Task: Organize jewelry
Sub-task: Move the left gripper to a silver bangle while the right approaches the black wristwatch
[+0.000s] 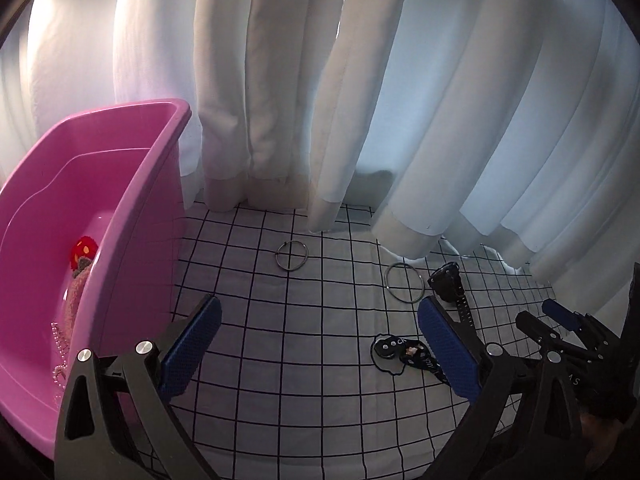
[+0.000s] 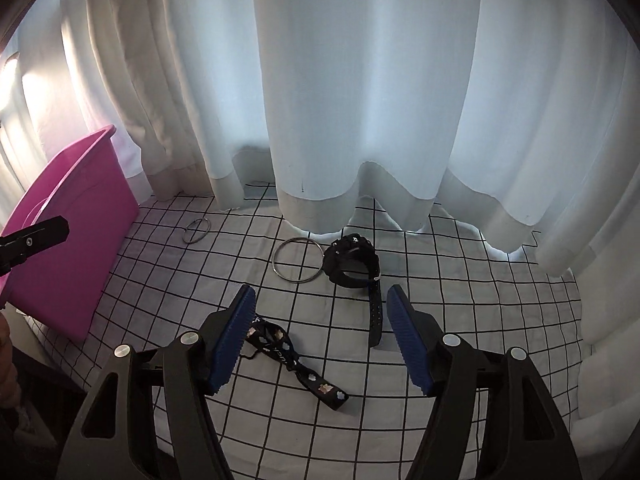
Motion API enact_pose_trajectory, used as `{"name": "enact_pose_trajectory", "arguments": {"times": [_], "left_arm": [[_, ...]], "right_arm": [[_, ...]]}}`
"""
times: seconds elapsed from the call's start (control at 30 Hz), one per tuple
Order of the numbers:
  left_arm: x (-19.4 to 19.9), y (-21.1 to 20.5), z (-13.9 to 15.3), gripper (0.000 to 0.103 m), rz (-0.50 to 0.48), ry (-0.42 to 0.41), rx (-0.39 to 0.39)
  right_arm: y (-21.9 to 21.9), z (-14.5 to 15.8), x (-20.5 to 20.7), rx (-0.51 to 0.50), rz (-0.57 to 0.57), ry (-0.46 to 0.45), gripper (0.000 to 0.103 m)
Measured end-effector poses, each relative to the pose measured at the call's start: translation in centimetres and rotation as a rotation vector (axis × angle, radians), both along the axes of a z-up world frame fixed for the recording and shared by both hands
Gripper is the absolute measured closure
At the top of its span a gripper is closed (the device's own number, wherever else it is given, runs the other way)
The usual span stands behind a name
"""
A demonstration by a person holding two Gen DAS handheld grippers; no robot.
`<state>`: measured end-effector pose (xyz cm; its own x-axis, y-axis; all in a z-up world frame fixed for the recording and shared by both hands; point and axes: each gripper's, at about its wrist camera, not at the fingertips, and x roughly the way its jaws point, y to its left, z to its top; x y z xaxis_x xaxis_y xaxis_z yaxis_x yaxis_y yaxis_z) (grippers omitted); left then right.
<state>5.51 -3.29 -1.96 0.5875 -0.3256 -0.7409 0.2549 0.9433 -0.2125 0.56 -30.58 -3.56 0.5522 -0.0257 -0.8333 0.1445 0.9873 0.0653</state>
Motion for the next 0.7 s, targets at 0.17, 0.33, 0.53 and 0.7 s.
{"name": "enact_pose_trajectory", "arguments": {"times": [0.17,0.33,0.53,0.7], "left_arm": [[2.8,-2.0,-3.6,0.006,0.013,0.04,0.031],[5.8,-2.7,-7.0,0.006,0.065,0.08,0.069],[9.0,-3.5,-10.9,0.006,0.103,0.126,0.117],[10.6,-4.3,-13.1,0.006,0.097,0.148,0.149]], "right_arm": [[-1.7,-4.2,2.2,-0.016,0.034,0.035,0.038],[-2.6,-8.2,5.0,-0.03,0.099,0.086,0.038],[-2.6,-11.6,7.4,-0.049,0.176,0.118,0.038],[-2.3,-13.6,8.9,-0.078,0.234,0.147,0.038]]}}
